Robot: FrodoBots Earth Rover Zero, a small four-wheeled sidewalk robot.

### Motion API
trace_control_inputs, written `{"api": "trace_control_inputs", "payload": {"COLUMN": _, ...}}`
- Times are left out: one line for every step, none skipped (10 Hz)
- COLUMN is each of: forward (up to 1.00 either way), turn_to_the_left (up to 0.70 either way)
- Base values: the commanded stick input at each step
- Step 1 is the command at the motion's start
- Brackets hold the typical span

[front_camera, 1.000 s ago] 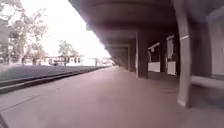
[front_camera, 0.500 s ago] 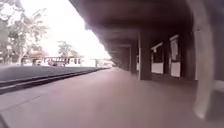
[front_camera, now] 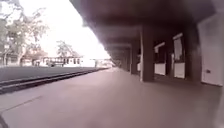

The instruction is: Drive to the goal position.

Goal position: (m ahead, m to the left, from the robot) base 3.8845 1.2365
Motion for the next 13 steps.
{"api": "trace_control_inputs", "payload": {"forward": 0.85, "turn_to_the_left": 0.00}}
{"api": "trace_control_inputs", "payload": {"forward": 0.85, "turn_to_the_left": 0.00}}
{"api": "trace_control_inputs", "payload": {"forward": 0.85, "turn_to_the_left": 0.00}}
{"api": "trace_control_inputs", "payload": {"forward": 0.85, "turn_to_the_left": 0.00}}
{"api": "trace_control_inputs", "payload": {"forward": 0.85, "turn_to_the_left": 0.00}}
{"api": "trace_control_inputs", "payload": {"forward": 0.85, "turn_to_the_left": 0.00}}
{"api": "trace_control_inputs", "payload": {"forward": 0.85, "turn_to_the_left": 0.00}}
{"api": "trace_control_inputs", "payload": {"forward": 0.85, "turn_to_the_left": 0.00}}
{"api": "trace_control_inputs", "payload": {"forward": 0.85, "turn_to_the_left": 0.00}}
{"api": "trace_control_inputs", "payload": {"forward": 0.85, "turn_to_the_left": 0.00}}
{"api": "trace_control_inputs", "payload": {"forward": 0.85, "turn_to_the_left": 0.00}}
{"api": "trace_control_inputs", "payload": {"forward": 0.85, "turn_to_the_left": 0.00}}
{"api": "trace_control_inputs", "payload": {"forward": 0.85, "turn_to_the_left": 0.00}}
